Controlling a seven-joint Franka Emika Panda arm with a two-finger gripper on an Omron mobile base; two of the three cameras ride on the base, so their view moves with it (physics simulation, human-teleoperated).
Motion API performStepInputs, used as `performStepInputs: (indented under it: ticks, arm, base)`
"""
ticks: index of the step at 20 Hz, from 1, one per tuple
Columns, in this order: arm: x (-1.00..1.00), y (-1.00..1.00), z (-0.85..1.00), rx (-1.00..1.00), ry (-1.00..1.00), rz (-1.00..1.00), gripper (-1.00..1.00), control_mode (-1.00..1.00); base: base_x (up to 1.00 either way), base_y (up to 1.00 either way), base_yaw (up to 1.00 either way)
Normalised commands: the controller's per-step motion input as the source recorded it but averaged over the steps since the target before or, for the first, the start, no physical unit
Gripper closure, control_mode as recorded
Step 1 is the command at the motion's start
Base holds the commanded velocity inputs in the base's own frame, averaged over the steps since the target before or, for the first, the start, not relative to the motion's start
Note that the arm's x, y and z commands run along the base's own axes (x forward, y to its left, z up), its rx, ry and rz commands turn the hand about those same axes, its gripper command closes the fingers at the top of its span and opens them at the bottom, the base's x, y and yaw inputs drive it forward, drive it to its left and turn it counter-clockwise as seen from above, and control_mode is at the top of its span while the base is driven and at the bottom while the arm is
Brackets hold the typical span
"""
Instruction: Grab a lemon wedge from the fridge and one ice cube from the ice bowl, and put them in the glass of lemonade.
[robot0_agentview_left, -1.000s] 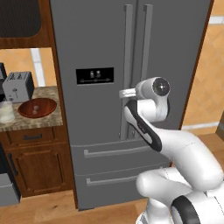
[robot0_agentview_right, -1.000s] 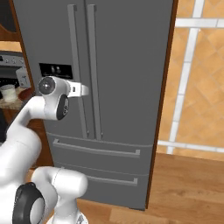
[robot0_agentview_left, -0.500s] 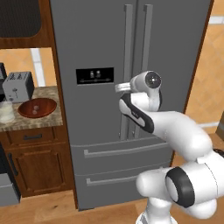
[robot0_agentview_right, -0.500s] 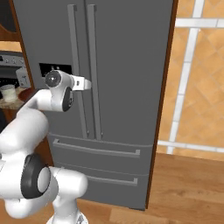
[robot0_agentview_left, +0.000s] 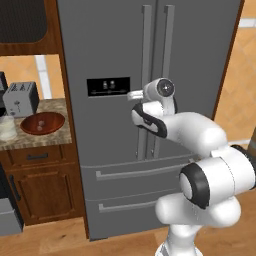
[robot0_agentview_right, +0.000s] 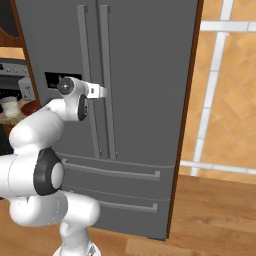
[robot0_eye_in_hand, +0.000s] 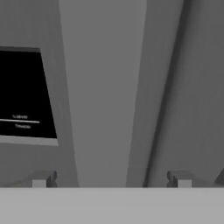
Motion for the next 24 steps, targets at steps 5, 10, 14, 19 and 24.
performStepInputs:
  ticks: [5, 10, 14, 19, 24]
  arm:
    - [0.63, 0.19, -0.07, 0.00, 0.00, -0.03, -1.00, -1.00]
    - [0.64, 0.02, -0.04, 0.00, 0.00, -0.03, -1.00, -1.00]
    - [0.59, 0.03, -0.05, 0.00, 0.01, -0.03, 1.00, -1.00]
    - [-0.15, 0.10, 0.10, 0.00, 0.06, -0.01, 1.00, -1.00]
    - [-0.61, 0.26, 0.34, 0.00, 0.10, -0.01, 1.00, -1.00]
  base:
    - [0.00, 0.00, 0.00]
    - [0.00, 0.00, 0.00]
    - [0.00, 0.00, 0.00]
    - [0.00, 0.00, 0.00]
    - [0.00, 0.00, 0.00]
